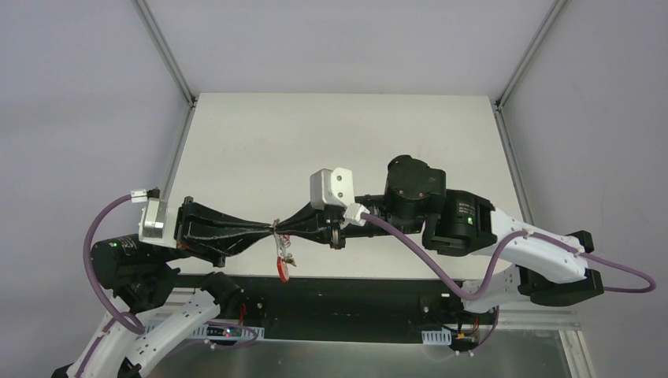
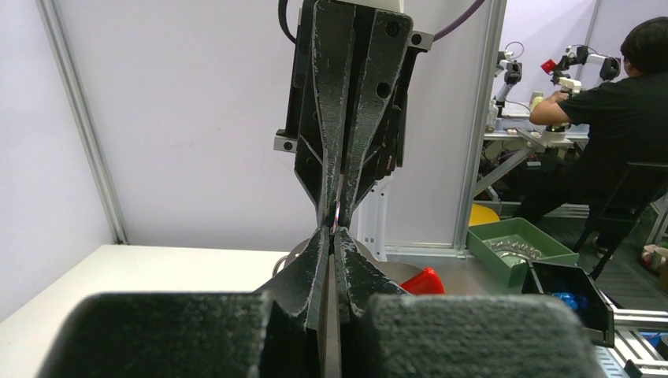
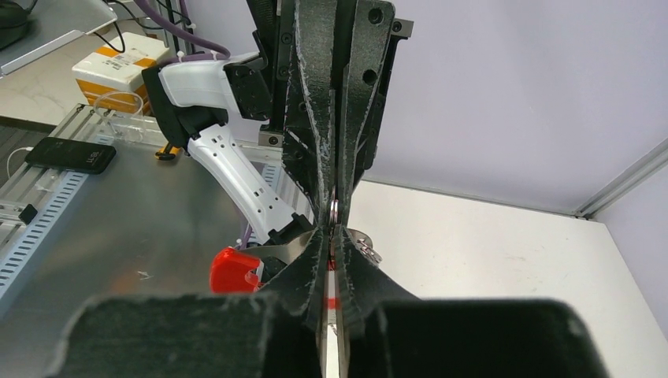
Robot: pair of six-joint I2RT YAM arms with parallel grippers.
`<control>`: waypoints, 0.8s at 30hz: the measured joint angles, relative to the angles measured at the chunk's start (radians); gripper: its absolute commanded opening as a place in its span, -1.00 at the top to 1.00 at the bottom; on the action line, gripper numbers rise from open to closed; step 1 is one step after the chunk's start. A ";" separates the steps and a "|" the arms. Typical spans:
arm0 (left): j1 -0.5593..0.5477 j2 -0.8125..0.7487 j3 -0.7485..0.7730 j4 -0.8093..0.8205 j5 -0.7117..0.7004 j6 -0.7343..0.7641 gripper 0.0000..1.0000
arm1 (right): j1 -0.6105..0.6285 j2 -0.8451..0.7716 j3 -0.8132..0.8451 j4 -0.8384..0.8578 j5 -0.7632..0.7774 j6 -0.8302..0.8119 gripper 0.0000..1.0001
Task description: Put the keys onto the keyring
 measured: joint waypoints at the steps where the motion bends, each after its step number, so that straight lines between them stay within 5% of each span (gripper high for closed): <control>1: 0.000 -0.001 0.000 0.000 0.000 0.001 1.00 | 0.000 0.003 0.005 -0.004 0.000 0.002 0.95; 14: 0.000 -0.004 0.001 0.012 0.000 0.001 1.00 | 0.002 0.036 0.075 -0.061 0.005 0.017 1.00; 24: 0.000 0.024 0.174 -0.262 0.036 0.033 0.48 | -0.027 0.127 0.288 -0.315 0.014 0.131 1.00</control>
